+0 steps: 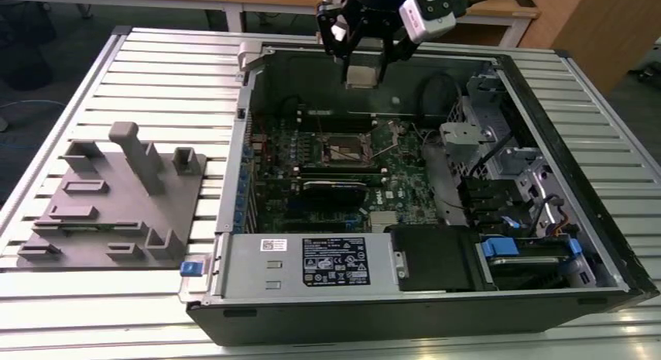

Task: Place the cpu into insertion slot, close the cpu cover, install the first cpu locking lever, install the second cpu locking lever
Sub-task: 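Place the cpu into insertion slot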

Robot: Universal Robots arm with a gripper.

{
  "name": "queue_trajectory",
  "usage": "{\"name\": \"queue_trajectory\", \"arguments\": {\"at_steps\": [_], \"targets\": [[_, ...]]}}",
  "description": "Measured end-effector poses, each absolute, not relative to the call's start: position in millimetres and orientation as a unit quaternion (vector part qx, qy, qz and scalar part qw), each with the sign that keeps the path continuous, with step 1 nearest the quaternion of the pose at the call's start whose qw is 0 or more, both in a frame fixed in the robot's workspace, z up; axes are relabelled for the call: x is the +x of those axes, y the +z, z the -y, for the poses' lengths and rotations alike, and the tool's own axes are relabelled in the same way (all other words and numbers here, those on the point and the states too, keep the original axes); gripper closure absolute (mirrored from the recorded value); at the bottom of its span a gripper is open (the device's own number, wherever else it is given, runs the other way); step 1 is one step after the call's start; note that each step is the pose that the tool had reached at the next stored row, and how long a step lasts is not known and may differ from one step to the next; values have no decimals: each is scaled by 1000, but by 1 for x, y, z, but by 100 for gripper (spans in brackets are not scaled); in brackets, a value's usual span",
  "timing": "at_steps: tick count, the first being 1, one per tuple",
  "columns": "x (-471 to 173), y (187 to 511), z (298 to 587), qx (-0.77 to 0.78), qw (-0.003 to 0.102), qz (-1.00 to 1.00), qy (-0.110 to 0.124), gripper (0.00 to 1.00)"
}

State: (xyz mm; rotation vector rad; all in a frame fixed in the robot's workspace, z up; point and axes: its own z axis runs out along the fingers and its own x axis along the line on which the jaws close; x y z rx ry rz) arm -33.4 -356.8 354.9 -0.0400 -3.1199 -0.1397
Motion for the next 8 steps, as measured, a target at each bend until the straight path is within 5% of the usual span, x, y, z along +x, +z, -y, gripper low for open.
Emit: {"name": "queue_trajectory", "arguments": {"at_steps": [8], "targets": [[-33, 348, 357, -13, 9, 999, -45, 46]]}}
